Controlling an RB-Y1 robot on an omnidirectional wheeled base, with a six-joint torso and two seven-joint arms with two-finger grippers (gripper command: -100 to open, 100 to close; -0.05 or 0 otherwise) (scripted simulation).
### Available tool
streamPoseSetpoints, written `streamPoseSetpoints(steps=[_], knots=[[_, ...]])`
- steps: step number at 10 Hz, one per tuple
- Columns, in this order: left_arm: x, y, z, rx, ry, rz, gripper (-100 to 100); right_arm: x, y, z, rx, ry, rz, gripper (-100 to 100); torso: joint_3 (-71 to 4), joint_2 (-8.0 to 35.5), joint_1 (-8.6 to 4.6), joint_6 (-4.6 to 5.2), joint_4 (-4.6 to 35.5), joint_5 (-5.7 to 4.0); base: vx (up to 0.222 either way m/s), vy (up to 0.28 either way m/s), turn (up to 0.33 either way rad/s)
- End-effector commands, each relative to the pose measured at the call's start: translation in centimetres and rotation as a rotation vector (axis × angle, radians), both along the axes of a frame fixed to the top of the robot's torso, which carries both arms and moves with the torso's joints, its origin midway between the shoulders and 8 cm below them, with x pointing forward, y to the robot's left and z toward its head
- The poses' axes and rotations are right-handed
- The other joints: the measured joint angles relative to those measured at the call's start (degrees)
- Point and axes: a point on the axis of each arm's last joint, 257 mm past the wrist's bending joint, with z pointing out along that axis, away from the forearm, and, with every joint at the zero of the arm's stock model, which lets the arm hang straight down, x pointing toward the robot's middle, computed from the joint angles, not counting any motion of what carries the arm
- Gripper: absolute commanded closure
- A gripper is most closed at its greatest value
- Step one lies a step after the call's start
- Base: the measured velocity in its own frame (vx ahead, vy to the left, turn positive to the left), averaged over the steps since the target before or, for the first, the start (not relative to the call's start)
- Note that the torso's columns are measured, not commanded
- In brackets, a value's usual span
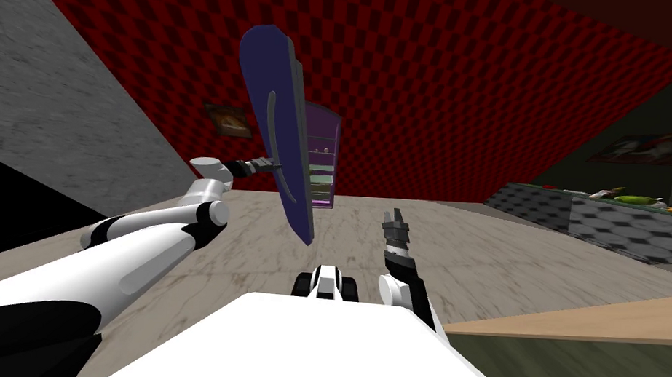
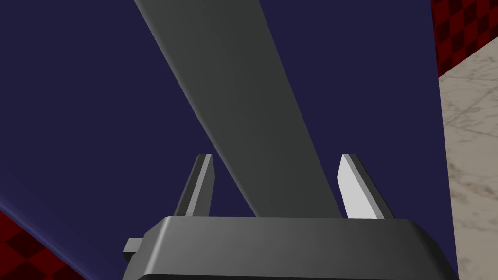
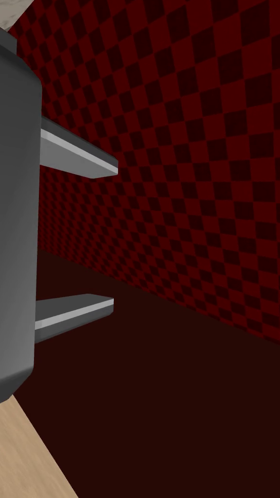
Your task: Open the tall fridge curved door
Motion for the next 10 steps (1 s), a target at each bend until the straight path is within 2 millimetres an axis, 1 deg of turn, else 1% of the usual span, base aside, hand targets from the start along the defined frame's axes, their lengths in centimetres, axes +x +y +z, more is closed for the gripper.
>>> streamPoseSetpoints(steps=[1, 2, 3, 5, 6, 7, 8, 10], knots=[[-0.7, -1.3, 0.1, -0.001, 0.0, -0.061, 100, 0.0, 0.0, 0.0, 0.0, 0.0, 0.0, 0, 0.1, 0.2, 0.4, -0.05, 0.1, 0.14, -0.094, 0.248, -0.027], [-1.2, -2.0, 0.1, -0.001, 0.0, -0.1, 100, 0.0, 0.0, 0.0, 0.0, 0.0, 0.0, 0, 0.0, 0.1, 0.44, -0.14, 0.1, 0.17, -0.067, 0.244, 0.004], [-1.2, -2.0, 0.1, -0.001, 0.0, -0.1, 100, 0.0, 0.0, 0.0, 0.0, 0.0, 0.0, 0, -0.1, 0.0, 0.44, -0.15, 0.0, 0.16, -0.056, 0.221, 0.003], [-2.4, -3.6, 0.2, -0.002, 0.0, -0.177, 100, 0.0, 0.0, 0.0, 0.0, 0.0, 0.0, 0, -0.2, -0.2, 0.5, -0.12, 0.0, 0.14, -0.095, 0.257, 0.005], [-2.4, -3.6, 0.2, -0.002, 0.0, -0.177, 100, 0.0, 0.0, 0.0, 0.0, 0.0, 0.0, 0, -0.1, 0.0, 0.52, -0.09, 0.1, 0.16, -0.073, 0.233, -0.008], [-3.0, -4.3, 0.2, -0.002, 0.0, -0.215, 100, 0.0, 0.0, 0.0, 0.0, 0.0, 0.0, 0, -0.2, -0.2, 0.37, -0.09, 0.1, 0.12, -0.031, 0.255, 0.007], [-3.0, -4.3, 0.2, -0.002, 0.0, -0.215, 100, 0.0, 0.0, 0.0, 0.0, 0.0, 0.0, 0, -0.3, -0.4, 0.45, -0.06, 0.1, 0.08, -0.056, 0.239, 0.003], [-4.4, -5.7, 0.3, 0.0, -0.002, -0.293, 100, 0.0, 0.0, 0.0, 0.0, 0.0, 0.0, 0, -0.3, -0.3, 0.56, -0.05, 0.1, 0.12, -0.085, 0.282, -0.005]])
